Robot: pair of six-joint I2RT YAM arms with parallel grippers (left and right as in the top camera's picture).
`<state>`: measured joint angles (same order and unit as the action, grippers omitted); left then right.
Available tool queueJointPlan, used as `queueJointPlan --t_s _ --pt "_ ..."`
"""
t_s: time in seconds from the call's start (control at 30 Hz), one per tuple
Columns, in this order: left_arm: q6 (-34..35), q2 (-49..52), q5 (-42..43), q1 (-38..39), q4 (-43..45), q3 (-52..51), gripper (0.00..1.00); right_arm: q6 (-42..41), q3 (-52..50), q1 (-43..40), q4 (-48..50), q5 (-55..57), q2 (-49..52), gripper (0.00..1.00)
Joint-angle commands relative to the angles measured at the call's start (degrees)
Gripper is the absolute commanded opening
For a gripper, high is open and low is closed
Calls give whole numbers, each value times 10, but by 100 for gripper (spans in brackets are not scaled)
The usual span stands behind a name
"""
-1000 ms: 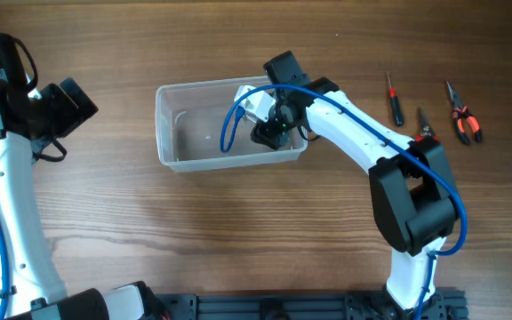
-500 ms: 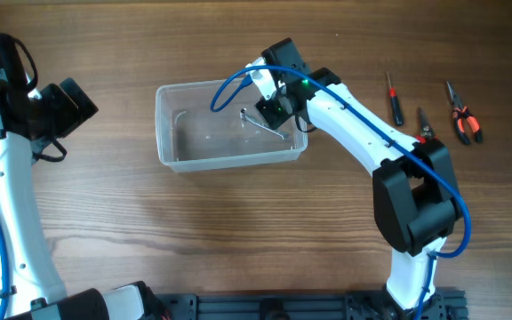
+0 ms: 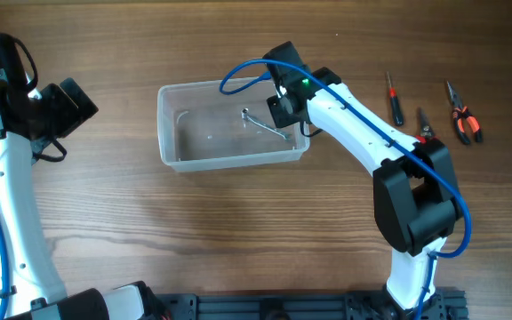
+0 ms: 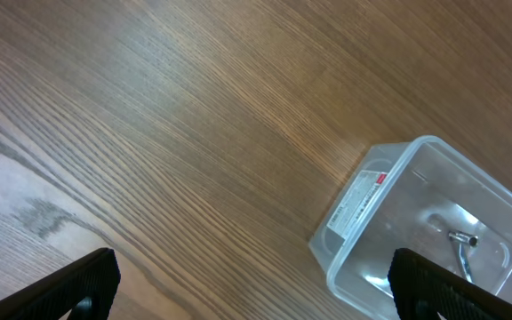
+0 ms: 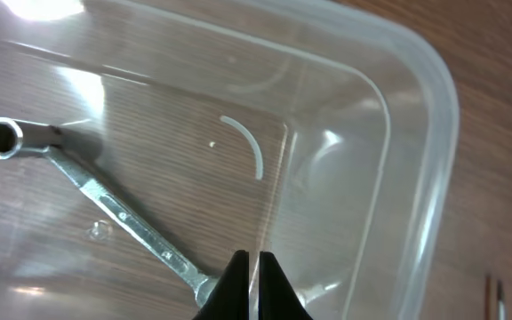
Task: Pack container
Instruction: 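Move the right gripper back to the green-handled screwdriver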
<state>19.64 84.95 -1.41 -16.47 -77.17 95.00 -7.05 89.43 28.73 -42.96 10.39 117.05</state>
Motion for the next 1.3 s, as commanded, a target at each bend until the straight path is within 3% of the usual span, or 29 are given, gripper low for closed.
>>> queueJointPlan --t_s 0.0,0.63,1.27 --pt "3 -5 9 1 -1 6 100 -45 13 -8 -12 54 -12 4" --pt "3 -5 9 1 -1 6 100 -111 13 -78 -64 57 -12 4" --pt "3 -5 9 1 -1 6 100 -160 13 -82 -85 29 -12 4"
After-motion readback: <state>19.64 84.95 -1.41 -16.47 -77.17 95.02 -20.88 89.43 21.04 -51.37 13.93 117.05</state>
